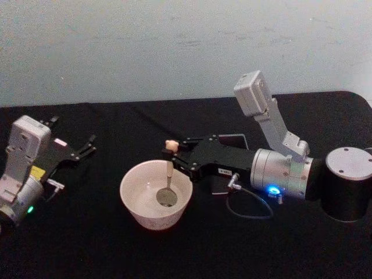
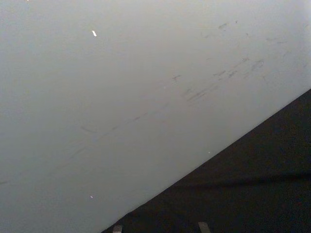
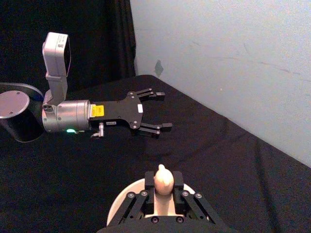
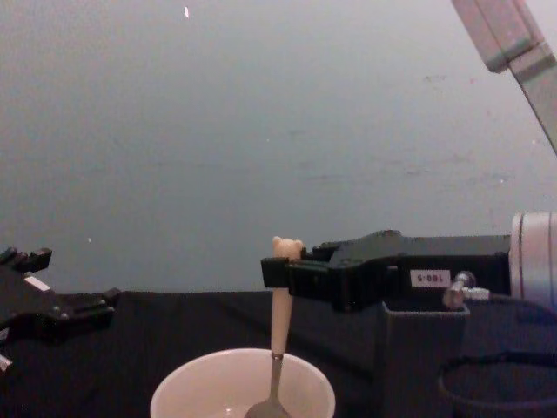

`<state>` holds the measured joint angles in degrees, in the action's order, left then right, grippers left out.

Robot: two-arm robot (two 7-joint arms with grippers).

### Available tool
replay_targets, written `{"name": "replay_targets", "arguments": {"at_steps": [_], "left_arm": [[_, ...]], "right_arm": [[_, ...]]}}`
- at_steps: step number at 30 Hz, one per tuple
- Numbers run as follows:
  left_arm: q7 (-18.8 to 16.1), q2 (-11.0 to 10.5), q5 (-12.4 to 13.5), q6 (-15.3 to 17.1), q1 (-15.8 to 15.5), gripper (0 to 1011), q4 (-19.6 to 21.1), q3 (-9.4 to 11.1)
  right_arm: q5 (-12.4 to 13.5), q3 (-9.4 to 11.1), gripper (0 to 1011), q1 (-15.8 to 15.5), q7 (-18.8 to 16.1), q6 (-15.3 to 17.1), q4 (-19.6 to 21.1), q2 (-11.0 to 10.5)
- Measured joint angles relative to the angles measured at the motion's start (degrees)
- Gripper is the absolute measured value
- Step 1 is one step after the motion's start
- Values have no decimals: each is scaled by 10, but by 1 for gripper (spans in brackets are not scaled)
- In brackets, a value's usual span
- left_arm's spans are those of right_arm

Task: Pick up the stirring spoon with one hand, stir inside the cup, then place it back in its original position.

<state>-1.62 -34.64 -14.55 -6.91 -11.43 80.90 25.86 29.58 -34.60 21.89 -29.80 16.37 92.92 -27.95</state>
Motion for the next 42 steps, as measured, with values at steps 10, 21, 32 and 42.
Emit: {"name": "replay_targets", "arguments": {"at_steps": [10,21,32,42], "left_arm": [[0,0,0,0,0,1001,0,0],[0,0,0,0,0,1001,0,0],[0,0,0,0,0,1001,0,0],[0,0,0,0,0,1001,0,0]], "right_arm": [[5,-1,213,3,8,0,-2,2],[36,21,213,8,45,29,6,16],[66,48,213,8,74,46,34,5],[111,79,213,7,93,58,61,-9]]}}
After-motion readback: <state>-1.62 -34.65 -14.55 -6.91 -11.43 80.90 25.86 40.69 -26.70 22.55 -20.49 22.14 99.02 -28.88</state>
